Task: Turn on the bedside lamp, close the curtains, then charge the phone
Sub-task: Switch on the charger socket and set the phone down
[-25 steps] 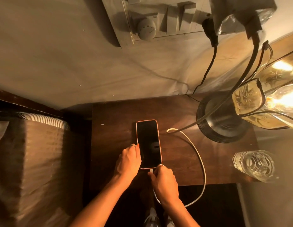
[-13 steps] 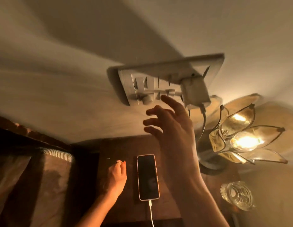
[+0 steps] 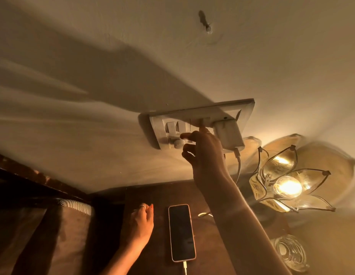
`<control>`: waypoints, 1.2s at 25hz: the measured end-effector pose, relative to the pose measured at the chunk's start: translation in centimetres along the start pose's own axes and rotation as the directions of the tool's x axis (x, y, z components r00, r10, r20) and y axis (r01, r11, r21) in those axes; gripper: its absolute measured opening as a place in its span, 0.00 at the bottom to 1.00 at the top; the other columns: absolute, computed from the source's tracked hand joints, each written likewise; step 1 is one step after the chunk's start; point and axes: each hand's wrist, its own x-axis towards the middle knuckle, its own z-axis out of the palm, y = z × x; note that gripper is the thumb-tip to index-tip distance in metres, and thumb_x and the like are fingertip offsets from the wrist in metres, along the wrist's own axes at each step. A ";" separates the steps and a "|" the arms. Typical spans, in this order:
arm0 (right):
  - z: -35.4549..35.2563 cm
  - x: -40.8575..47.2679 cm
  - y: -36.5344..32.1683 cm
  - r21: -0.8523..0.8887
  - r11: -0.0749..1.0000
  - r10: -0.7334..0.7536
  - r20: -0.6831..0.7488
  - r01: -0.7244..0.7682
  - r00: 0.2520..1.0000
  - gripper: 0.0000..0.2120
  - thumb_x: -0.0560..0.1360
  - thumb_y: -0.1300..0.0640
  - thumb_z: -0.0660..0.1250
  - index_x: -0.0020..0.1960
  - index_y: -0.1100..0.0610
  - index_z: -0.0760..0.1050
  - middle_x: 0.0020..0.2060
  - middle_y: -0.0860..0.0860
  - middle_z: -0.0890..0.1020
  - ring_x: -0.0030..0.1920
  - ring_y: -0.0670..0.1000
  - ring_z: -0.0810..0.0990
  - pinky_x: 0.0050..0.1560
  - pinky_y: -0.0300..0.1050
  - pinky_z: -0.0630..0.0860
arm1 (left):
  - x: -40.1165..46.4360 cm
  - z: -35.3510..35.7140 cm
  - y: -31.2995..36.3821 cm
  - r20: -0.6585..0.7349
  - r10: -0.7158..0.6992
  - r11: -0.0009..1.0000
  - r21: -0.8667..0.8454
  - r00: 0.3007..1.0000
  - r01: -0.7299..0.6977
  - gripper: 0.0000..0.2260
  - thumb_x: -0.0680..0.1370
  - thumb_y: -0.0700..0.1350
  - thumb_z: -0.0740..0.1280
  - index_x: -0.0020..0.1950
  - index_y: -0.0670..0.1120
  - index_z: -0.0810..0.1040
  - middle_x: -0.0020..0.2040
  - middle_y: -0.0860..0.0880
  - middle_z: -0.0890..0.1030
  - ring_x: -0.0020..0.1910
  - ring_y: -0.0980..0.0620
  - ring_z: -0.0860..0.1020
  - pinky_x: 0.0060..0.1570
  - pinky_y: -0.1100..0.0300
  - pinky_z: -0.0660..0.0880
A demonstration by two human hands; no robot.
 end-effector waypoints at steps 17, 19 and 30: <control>-21.9 -9.6 13.7 -0.684 0.667 0.146 -0.269 -0.295 0.952 0.09 0.74 0.58 0.66 0.53 0.56 0.79 0.37 0.48 0.80 0.37 0.45 0.78 0.40 0.35 0.74 | -7.4 7.3 6.6 0.473 0.264 0.918 0.144 0.840 -0.369 0.12 0.79 0.53 0.52 0.55 0.52 0.73 0.56 0.52 0.81 0.56 0.47 0.80 0.50 0.53 0.75; -25.3 -9.9 15.5 -0.785 0.540 -0.024 -0.376 -0.304 0.926 0.12 0.73 0.57 0.68 0.55 0.56 0.77 0.46 0.51 0.81 0.47 0.50 0.78 0.51 0.42 0.75 | -8.1 8.6 8.3 0.486 0.285 0.914 0.123 0.826 -0.388 0.12 0.79 0.52 0.52 0.54 0.51 0.73 0.56 0.51 0.80 0.56 0.47 0.79 0.49 0.53 0.74; -34.0 -7.0 19.0 -0.944 0.088 0.047 -0.316 -0.319 0.948 0.48 0.70 0.49 0.70 0.74 0.40 0.38 0.77 0.48 0.37 0.76 0.63 0.40 0.73 0.64 0.53 | -9.5 11.4 11.6 0.506 0.296 0.899 0.138 0.810 -0.415 0.12 0.79 0.50 0.53 0.53 0.51 0.75 0.56 0.50 0.81 0.55 0.47 0.79 0.50 0.52 0.75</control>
